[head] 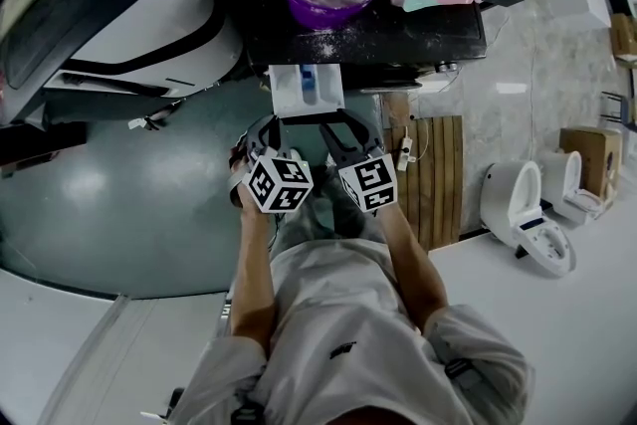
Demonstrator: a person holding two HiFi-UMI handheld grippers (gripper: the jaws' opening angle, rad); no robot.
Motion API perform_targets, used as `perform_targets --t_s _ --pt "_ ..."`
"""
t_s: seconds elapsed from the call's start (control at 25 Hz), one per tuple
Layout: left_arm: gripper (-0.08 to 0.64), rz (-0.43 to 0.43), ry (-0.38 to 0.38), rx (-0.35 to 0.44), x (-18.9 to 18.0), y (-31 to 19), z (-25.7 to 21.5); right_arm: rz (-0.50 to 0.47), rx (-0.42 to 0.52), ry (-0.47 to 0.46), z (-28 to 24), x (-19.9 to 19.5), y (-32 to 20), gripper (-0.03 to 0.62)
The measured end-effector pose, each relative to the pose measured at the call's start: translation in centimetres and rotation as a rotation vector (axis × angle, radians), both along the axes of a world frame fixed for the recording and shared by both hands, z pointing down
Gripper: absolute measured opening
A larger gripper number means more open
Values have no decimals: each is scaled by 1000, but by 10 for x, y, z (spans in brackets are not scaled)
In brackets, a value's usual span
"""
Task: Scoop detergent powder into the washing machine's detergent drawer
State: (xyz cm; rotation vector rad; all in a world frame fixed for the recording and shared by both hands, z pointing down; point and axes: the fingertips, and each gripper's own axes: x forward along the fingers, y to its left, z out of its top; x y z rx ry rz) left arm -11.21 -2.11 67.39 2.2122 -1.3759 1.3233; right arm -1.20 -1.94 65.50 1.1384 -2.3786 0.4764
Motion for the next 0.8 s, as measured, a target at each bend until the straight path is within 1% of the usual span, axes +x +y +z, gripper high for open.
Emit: perform_targets --t_s 0.08,0.2,0.36,0.52,0.68,0.8 --pt "15 -21 44 56 -2 -3 -11 5 7 1 -6 0 0 167" --pt "15 -47 127 115 -7 -5 -28 15 42 13 -17 1 0 167" --pt "15 -35 233 187 -8 -5 -58 44 112 31 -45 4 -3 167" --pt "15 -28 350 239 -11 4 -93 62 182 34 -82 5 5 167" --pt "15 -29 424 298 -16 16 -131 73 236 17 -119 6 21 167" --pt "15 -41 471 313 -17 31 -147 69 258 12 -137 9 38 167"
